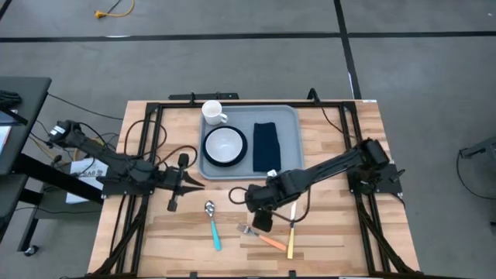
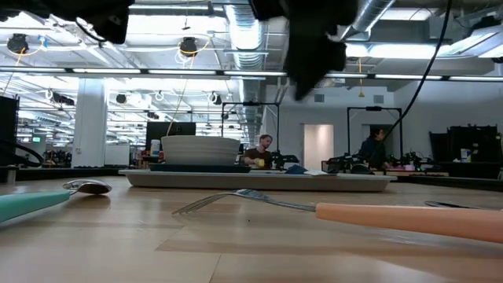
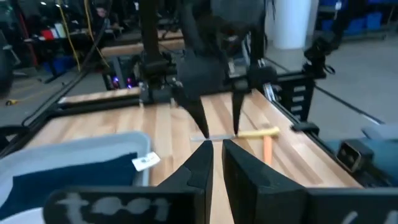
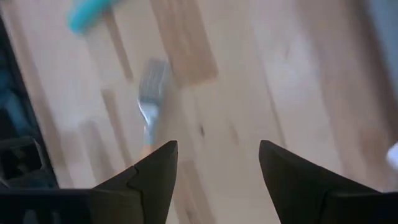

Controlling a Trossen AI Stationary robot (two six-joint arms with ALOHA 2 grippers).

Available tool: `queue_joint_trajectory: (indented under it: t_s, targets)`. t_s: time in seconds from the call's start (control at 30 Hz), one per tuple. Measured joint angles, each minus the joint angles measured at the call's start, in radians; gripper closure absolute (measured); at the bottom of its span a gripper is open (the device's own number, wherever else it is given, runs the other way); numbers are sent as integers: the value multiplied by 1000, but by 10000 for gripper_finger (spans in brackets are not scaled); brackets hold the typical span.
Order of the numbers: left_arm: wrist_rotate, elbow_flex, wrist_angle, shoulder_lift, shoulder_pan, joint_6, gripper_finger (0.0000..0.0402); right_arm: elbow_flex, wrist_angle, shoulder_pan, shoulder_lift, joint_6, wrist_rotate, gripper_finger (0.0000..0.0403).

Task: Set up tray
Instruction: Put the orange fork on the dark blue napkin

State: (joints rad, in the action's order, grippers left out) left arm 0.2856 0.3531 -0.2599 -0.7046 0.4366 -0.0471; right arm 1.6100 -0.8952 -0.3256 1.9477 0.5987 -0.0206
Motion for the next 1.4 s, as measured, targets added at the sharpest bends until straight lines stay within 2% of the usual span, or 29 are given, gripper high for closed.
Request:
queue_joint_trajectory:
  t_s: [0.1,0.27,0.37,0.57,0.77,0.93,1.17,1.4]
  targets:
    - [-29,1,4,-1,-31,0,377,5,15,1,41,-4,-37,185]
    - [-86,0,43,-3,-66,-8,377,1,-3,1,72,-23,-42,185]
    - [-110,0,32,15,-84,-21,377,2,32,-4,72,-22,-24,185]
    - [-239,1,43,40,-138,13,377,2,63,-24,72,-23,46,185]
    - [-249,-6,86,40,-143,125,377,2,145,-66,72,-23,75,185]
    - [-252,-95,1,66,-118,189,377,2,255,-134,71,8,83,185]
    - [-284,-246,-97,225,-98,233,377,2,248,-184,70,133,209,185]
    - [-335,-293,-34,402,-81,223,377,1,254,-188,148,227,174,185]
